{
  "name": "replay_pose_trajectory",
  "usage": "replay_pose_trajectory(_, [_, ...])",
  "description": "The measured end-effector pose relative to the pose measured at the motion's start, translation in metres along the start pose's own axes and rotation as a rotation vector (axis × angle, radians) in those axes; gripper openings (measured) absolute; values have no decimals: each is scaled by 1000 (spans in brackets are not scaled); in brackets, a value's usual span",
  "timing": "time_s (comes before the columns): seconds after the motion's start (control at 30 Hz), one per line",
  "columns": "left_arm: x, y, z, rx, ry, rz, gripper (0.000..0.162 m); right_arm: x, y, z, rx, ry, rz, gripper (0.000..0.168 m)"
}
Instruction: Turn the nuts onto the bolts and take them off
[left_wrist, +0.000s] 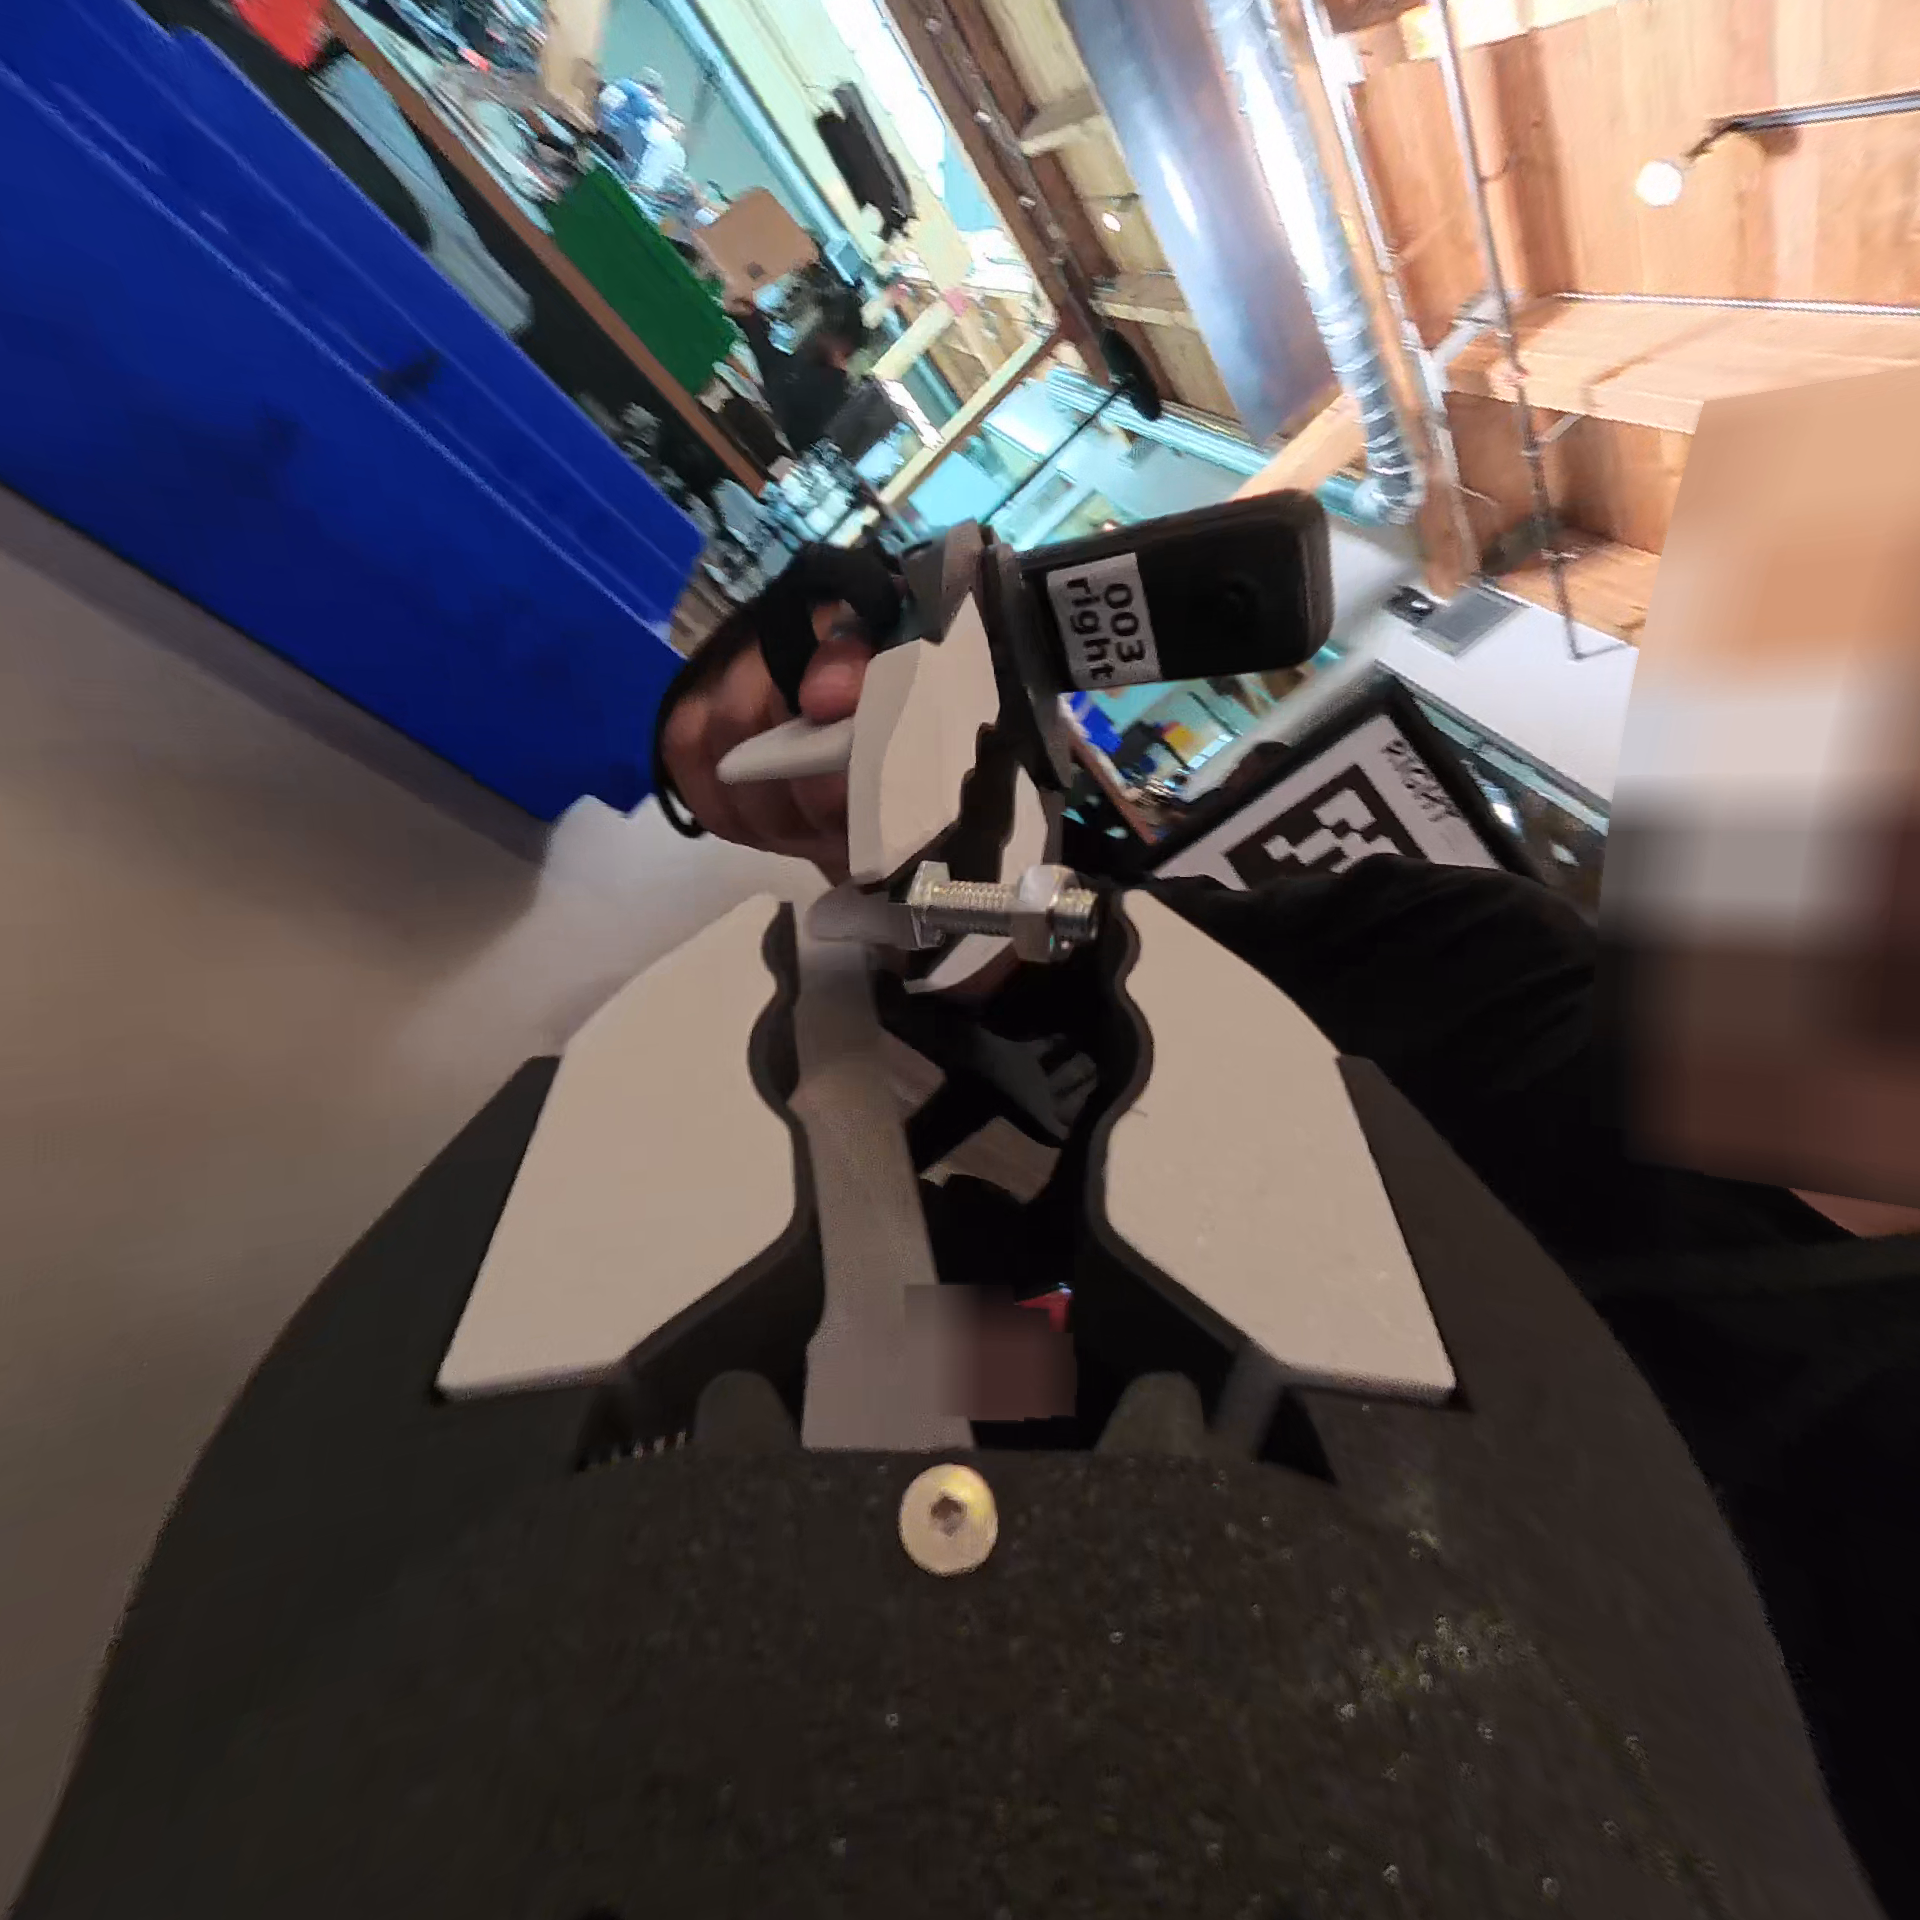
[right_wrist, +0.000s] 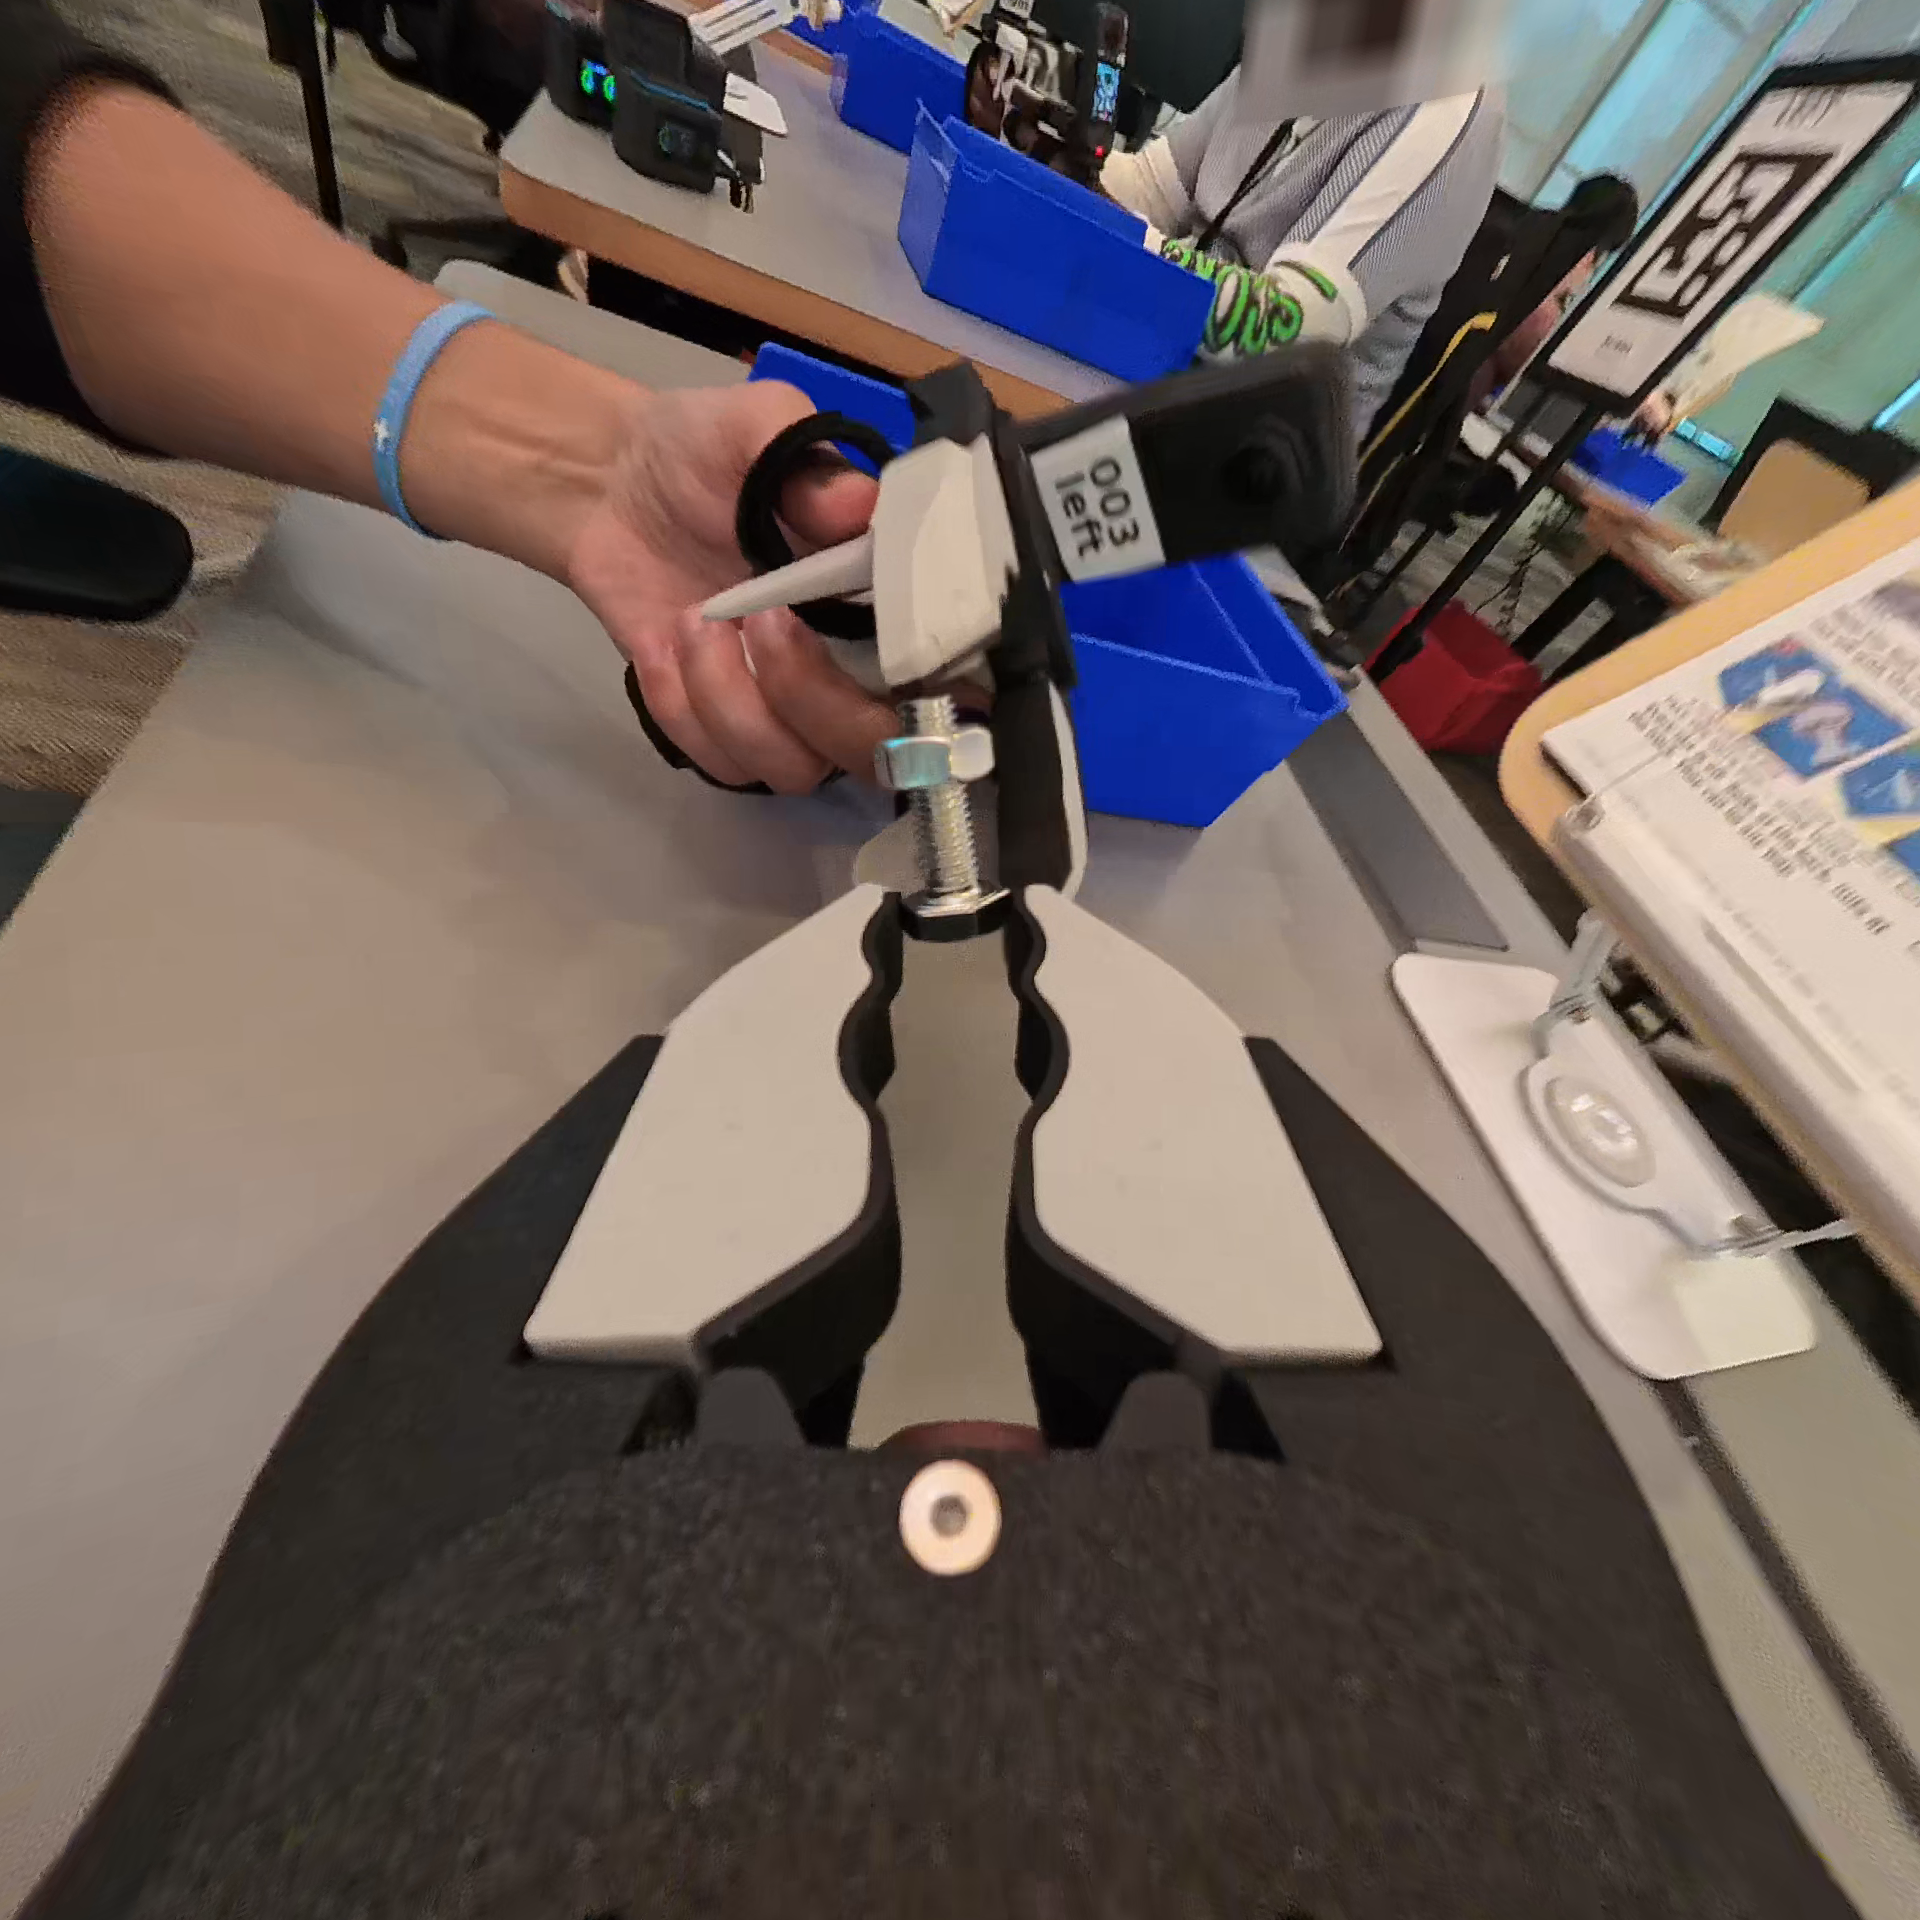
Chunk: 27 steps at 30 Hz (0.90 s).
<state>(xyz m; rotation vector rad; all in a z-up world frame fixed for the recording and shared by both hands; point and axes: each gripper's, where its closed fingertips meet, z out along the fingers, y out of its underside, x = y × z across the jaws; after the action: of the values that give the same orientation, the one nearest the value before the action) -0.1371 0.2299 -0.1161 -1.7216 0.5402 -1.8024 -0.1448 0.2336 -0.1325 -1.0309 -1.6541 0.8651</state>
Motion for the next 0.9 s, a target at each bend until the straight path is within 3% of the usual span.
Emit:
replay_pose_trajectory(0.2, [-14, 1, -22, -5, -279, 266, 58, -5, 9, 8, 60, -189, 428, 19])
replay_pose_trajectory(0.4, [-3, 13, -15, -50, -306, 443, 45, -25, 1, 13, 181, -429, 729, 19])
replay_pose_trajectory(0.6, [0, 24, -9, -66, -233, 411, 38, -42, 0, 20, 201, -535, 809, 19])
replay_pose_trajectory(0.7, [1, 27, -8, -71, -220, 411, 20, -46, 4, 22, 186, -544, 807, 19])
replay_pose_trajectory(0.9, [-7, 24, -8, -53, -282, 387, 19, -41, 11, 28, 181, -464, 755, 20])
